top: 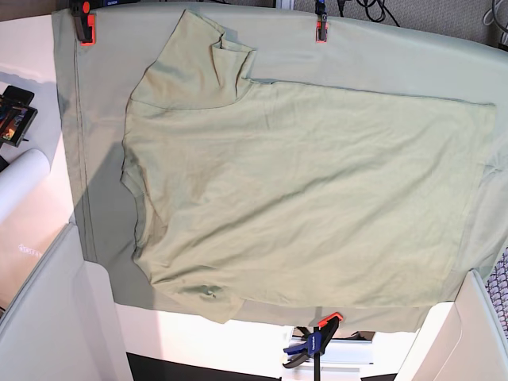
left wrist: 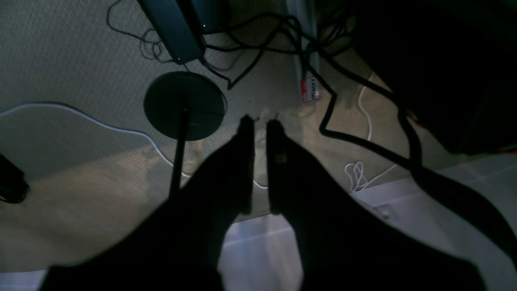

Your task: Fold the T-shirt properly

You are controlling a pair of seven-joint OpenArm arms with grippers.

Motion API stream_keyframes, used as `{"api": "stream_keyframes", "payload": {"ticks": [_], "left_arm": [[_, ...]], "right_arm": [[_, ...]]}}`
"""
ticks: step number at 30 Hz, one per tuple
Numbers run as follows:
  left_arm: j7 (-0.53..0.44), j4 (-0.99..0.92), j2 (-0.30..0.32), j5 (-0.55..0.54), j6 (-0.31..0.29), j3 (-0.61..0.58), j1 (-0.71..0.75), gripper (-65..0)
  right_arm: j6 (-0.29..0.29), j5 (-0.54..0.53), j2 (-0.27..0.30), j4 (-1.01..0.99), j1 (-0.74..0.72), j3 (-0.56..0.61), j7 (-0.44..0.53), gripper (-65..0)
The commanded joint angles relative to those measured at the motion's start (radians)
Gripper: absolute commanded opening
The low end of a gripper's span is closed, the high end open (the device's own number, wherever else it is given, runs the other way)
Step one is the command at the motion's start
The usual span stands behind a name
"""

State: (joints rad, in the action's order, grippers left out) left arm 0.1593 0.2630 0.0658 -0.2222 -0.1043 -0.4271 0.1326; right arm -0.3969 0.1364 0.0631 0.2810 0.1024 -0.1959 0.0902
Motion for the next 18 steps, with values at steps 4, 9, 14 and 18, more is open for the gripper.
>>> {"api": "stream_keyframes", "payload": {"ticks": [4, 9, 14, 18], "left_arm": [[-0.018, 0.005, -0.002, -0.006, 0.006, -0.003, 0.001, -59.8], [-0.022, 0.005, -0.002, -0.006, 0.006, -0.003, 0.003, -59.8], [-0.036, 0.005, -0.002, -0.092, -0.027, -0.002, 0.004, -59.8], [-0.066, 0.005, 0.0, -0.175, -0.134, -0.002, 0.004, -59.8]], "right_arm": [[-0.012, 0.002, 0.0, 0.016, 0.004, 0.0, 0.012, -61.6], [-0.015, 0.002, 0.0, 0.021, 0.004, 0.0, 0.012, -61.6], [-0.015, 0.002, 0.0, 0.022, 0.006, 0.0, 0.012, -61.6], [-0.015, 0.002, 0.0, 0.023, 0.009, 0.0, 0.012, -61.6]]}}
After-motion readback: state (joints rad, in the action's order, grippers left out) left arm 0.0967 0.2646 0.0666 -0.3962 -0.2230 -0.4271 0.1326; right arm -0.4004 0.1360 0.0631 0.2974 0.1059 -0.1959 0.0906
